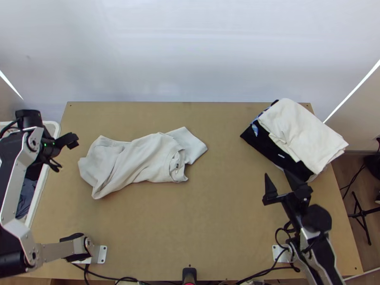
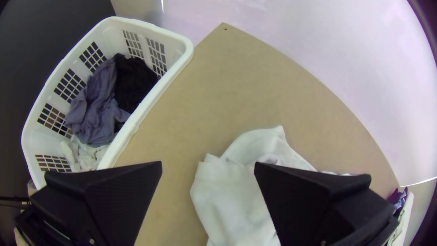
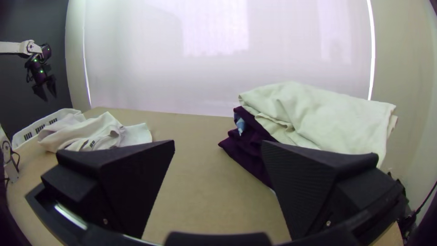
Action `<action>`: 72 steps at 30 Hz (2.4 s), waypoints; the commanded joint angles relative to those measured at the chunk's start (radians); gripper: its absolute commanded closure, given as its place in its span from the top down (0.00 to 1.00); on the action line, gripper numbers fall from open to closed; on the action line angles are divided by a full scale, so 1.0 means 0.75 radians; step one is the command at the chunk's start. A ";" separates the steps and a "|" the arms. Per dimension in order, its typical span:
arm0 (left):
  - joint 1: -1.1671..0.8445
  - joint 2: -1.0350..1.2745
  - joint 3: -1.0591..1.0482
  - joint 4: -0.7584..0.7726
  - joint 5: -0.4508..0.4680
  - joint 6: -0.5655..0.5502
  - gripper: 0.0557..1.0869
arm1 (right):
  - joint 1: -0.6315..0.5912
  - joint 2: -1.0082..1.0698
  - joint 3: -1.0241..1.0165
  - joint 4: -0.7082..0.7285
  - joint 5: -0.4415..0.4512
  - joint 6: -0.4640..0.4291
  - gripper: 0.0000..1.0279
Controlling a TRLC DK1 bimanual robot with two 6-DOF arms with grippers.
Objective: Fold the t-shirt
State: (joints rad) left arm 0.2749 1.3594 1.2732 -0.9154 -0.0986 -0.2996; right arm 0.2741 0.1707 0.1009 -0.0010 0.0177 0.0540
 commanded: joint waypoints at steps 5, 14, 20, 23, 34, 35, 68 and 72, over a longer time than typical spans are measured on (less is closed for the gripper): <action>-0.094 0.204 0.160 0.055 -0.004 -0.016 0.96 | 0.072 1.092 0.833 -0.291 -0.040 0.188 0.96; -0.172 0.216 0.162 0.091 -0.004 -0.022 0.96 | 0.238 1.728 1.669 -0.803 -0.267 0.221 0.96; -0.180 0.212 0.121 0.147 -0.004 -0.001 0.96 | 0.354 2.047 1.972 -0.890 -0.363 0.333 0.96; -0.193 0.210 0.121 0.155 -0.004 -0.007 0.96 | 0.383 2.184 2.025 -0.895 -0.537 0.370 0.96; -0.234 0.198 0.121 0.159 -0.006 -0.040 0.96 | 0.457 2.523 2.126 -0.727 -0.709 0.355 0.96; -0.236 0.198 0.121 0.159 -0.006 -0.040 0.96 | 0.461 2.544 2.132 -0.680 -0.709 0.351 0.96; -0.256 0.276 0.196 0.181 -0.036 -0.048 0.96 | 0.612 2.323 1.905 -0.952 -1.106 0.378 0.03; -0.256 0.306 0.221 0.190 -0.036 -0.050 0.96 | 0.655 2.264 1.694 -0.970 -1.106 0.343 0.03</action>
State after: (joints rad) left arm 0.0841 1.5600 1.4178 -0.7818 -0.1280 -0.3370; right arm 0.7177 1.9636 1.5665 -0.6453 -0.7540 0.3492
